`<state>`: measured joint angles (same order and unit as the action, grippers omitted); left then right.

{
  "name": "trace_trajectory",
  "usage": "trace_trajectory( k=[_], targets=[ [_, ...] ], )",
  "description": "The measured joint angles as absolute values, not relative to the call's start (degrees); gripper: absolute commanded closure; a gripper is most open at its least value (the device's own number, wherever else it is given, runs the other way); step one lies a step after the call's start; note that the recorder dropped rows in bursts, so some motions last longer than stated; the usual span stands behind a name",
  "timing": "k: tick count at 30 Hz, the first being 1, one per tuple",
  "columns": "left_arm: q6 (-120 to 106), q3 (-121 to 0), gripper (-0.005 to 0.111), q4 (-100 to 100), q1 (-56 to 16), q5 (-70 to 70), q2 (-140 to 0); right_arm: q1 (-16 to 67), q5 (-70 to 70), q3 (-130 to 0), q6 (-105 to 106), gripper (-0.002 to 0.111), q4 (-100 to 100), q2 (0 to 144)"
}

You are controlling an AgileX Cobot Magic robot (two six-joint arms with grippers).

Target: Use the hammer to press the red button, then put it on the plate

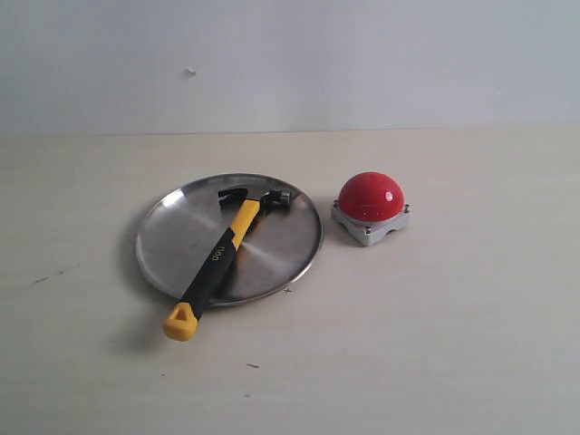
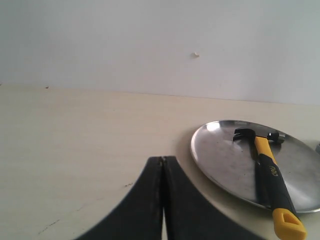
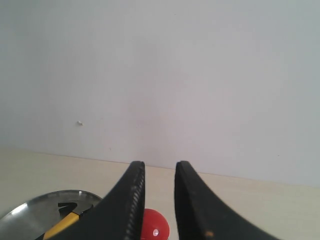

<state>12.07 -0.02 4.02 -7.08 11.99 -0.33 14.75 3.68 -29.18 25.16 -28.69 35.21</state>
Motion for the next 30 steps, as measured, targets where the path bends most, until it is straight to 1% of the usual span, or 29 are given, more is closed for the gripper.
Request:
trace_trajectory(
  k=[7,10,13,17,20,25,30],
  targets=[
    [12.1,0.0,0.107,4.0,-7.1,12.0,-0.3,16.9,3.7,-29.2,25.2,0.087,-28.2,35.2],
    [12.1,0.0,0.107,4.0,-7.1,12.0,-0.3,14.0,6.2,-29.2,26.3,0.087,-26.2,33.2],
    [12.1,0.0,0.107,4.0,-7.1,12.0,-0.3,8.6,11.2,-28.0,27.3,0.087,-24.2,28.4],
    [12.1,0.0,0.107,4.0,-7.1,12.0,-0.3,1.6,13.0,-23.6,27.1,0.087,-23.7,21.5],
    [12.1,0.0,0.107,4.0,-7.1,12.0,-0.3,-2.2,13.9,-19.3,26.7,0.087,-23.7,15.9],
    [12.1,0.0,0.107,4.0,-7.1,12.0,-0.3,-3.6,15.8,-13.1,26.7,0.087,-23.7,9.6],
    [12.1,0.0,0.107,4.0,-7.1,12.0,-0.3,-3.7,13.8,-7.4,22.3,0.087,-21.6,8.3]
  ],
)
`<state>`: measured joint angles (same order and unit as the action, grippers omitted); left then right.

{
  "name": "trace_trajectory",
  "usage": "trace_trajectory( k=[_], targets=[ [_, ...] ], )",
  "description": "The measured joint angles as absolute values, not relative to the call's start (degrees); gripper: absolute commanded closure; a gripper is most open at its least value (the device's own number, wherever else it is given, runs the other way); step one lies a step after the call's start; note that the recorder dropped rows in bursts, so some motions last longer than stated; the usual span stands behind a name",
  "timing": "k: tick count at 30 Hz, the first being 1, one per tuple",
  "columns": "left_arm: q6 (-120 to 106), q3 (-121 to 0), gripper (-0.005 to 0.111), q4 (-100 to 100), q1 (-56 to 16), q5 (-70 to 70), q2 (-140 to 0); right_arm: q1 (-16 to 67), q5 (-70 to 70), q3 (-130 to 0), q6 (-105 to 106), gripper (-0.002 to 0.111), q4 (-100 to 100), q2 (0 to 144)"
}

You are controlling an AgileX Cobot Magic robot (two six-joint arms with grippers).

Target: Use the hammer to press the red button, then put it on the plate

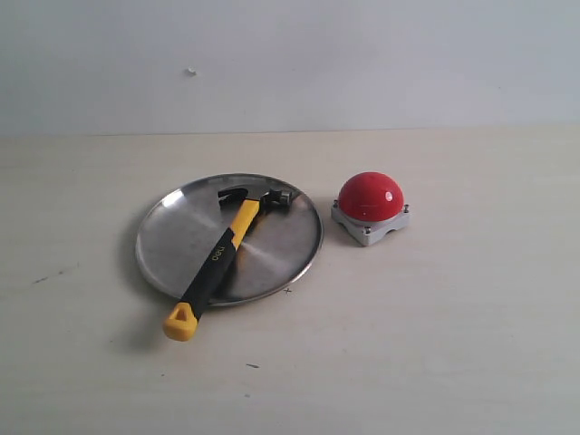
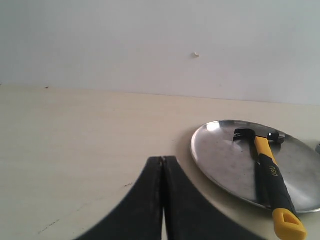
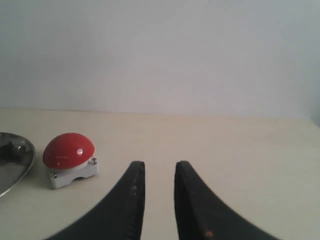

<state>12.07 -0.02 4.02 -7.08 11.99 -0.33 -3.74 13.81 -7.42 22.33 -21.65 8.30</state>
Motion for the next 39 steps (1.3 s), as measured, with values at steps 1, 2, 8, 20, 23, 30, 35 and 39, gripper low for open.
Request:
trace_trajectory(
  k=[1,2,8,20,23,30,35,39],
  targets=[
    [12.1,0.0,0.107,4.0,-7.1,12.0,-0.3,-3.7,13.7,-6.5,20.1,0.087,-19.7,8.0],
    [12.1,0.0,0.107,4.0,-7.1,12.0,-0.3,-3.7,13.6,-5.6,16.3,0.087,-16.4,7.6],
    [12.1,0.0,0.107,4.0,-7.1,12.0,-0.3,-3.7,13.2,-1.3,-5.9,0.087,2.2,4.4],
    [12.1,0.0,0.107,4.0,-7.1,12.0,-0.3,-3.7,15.7,-0.2,-6.6,0.087,4.0,1.7],
    [12.1,0.0,0.107,4.0,-7.1,12.0,-0.3,-3.7,15.8,-0.2,-6.6,0.087,3.6,1.7],
    [12.1,0.0,0.107,4.0,-7.1,12.0,-0.3,-3.7,16.1,-0.2,-6.6,0.087,3.3,1.7],
    [12.1,0.0,0.107,4.0,-7.1,12.0,-0.3,-3.7,16.1,-0.2,-6.6,0.087,3.2,1.7],
    [12.1,0.0,0.107,4.0,-7.1,12.0,-0.3,-3.7,16.1,-0.2,-6.6,0.087,3.2,1.7]
  ],
)
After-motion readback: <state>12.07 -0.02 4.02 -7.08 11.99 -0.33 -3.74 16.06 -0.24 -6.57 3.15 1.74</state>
